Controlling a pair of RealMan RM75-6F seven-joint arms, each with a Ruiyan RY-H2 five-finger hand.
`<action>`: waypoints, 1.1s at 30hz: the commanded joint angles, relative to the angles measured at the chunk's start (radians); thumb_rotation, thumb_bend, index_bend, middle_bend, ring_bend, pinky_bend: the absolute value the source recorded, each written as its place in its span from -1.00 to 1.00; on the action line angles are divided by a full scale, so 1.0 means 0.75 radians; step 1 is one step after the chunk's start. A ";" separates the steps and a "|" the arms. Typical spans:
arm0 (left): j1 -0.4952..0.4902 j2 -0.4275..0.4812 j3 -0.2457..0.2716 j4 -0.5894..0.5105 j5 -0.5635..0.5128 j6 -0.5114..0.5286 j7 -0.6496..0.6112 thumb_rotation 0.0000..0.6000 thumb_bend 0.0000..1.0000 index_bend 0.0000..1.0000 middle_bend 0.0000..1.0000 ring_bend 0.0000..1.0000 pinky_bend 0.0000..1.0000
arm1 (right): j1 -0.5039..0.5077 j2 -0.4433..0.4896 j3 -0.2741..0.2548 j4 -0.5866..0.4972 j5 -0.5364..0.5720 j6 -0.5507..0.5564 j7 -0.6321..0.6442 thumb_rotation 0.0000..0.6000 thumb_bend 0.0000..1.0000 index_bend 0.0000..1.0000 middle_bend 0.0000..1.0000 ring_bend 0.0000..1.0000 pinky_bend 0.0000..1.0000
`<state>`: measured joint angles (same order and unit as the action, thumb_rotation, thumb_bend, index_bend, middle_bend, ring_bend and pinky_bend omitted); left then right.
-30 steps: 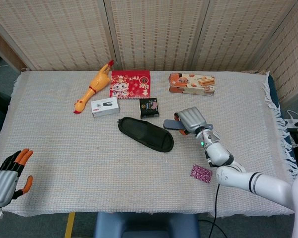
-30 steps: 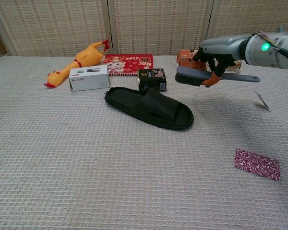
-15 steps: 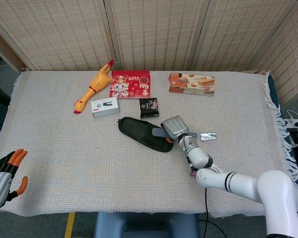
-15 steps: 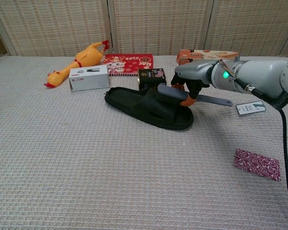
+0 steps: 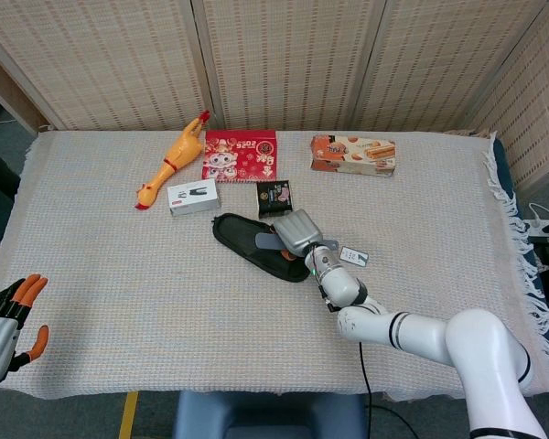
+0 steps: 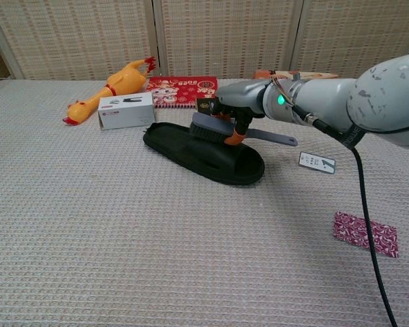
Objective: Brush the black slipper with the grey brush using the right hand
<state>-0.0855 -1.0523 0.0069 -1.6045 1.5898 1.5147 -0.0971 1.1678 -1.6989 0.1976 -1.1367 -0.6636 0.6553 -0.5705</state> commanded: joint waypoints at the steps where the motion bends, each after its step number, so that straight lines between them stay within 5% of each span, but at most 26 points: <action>1: 0.001 0.000 -0.002 0.000 -0.002 0.002 0.000 0.93 0.08 -1.00 -1.00 -1.00 -0.77 | -0.003 0.009 -0.023 -0.007 -0.001 0.025 -0.023 1.00 -0.14 0.53 0.09 0.09 0.70; 11: -0.002 -0.008 -0.001 -0.009 -0.001 -0.007 0.028 0.93 0.08 -1.00 -1.00 -1.00 -0.77 | -0.043 0.053 -0.116 -0.035 0.089 0.053 -0.094 1.00 -0.15 0.53 0.09 0.09 0.70; 25: -0.002 -0.002 -0.007 -0.007 -0.018 -0.016 0.014 0.99 0.08 -1.00 -1.00 -1.00 -0.77 | 0.061 -0.003 -0.051 -0.033 0.147 0.086 -0.153 1.00 -0.14 0.53 0.09 0.09 0.70; 33: 0.000 -0.002 -0.002 -0.014 -0.005 -0.011 0.028 1.00 0.09 -1.00 -1.00 -1.00 -0.76 | 0.063 0.014 -0.113 -0.071 0.231 0.135 -0.256 1.00 -0.14 0.53 0.09 0.09 0.70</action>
<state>-0.0853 -1.0538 0.0053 -1.6148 1.5854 1.5060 -0.0767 1.2179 -1.6950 0.1236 -1.1804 -0.5040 0.7462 -0.7496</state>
